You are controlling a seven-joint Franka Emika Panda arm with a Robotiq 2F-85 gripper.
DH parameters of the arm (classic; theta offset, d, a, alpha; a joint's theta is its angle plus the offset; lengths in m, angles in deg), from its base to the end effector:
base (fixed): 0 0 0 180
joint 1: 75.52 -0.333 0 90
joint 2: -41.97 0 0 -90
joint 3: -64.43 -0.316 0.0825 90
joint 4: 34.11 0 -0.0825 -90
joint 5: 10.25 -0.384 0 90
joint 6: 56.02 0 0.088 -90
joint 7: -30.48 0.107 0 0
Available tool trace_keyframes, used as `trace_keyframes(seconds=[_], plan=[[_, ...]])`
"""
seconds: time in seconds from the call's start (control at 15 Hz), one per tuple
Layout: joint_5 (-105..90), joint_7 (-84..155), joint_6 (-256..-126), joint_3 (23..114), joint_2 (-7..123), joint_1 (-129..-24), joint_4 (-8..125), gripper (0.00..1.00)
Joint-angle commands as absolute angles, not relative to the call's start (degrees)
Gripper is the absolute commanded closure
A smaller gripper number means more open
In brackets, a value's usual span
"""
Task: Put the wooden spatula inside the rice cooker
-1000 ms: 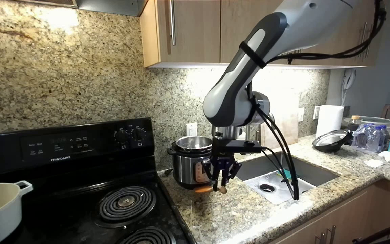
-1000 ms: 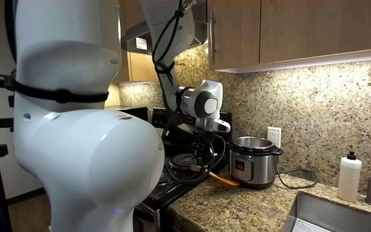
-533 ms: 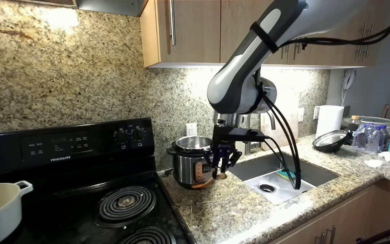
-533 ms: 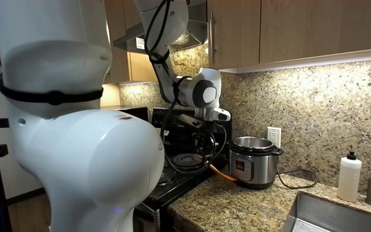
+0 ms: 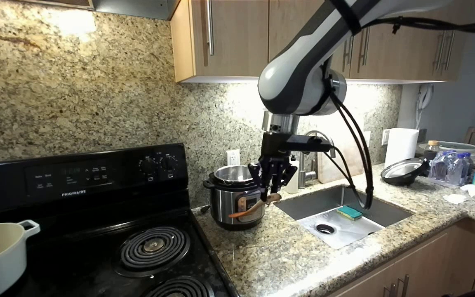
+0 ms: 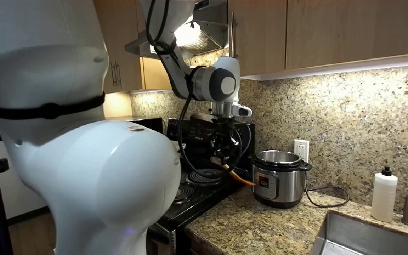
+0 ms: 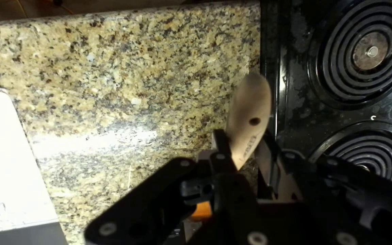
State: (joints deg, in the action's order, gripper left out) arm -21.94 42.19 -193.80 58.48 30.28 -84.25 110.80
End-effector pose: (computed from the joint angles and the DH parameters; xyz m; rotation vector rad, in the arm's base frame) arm 0.4345 0.1148 0.3562 -3.0004 0.1431 -0.0751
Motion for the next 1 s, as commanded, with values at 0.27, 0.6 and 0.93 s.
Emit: trace_keyframes(seconds=[0.27, 0.6, 0.93], plan=[[-21.6, 35.9, -187.7, 58.8, 21.5, -84.0, 112.2, 0.89], [-19.0, 36.0, -186.4, 57.7, 17.7, -83.7, 112.1, 0.89], [-13.1, 38.7, -187.6, 55.5, 14.8, -83.0, 112.1, 0.9]])
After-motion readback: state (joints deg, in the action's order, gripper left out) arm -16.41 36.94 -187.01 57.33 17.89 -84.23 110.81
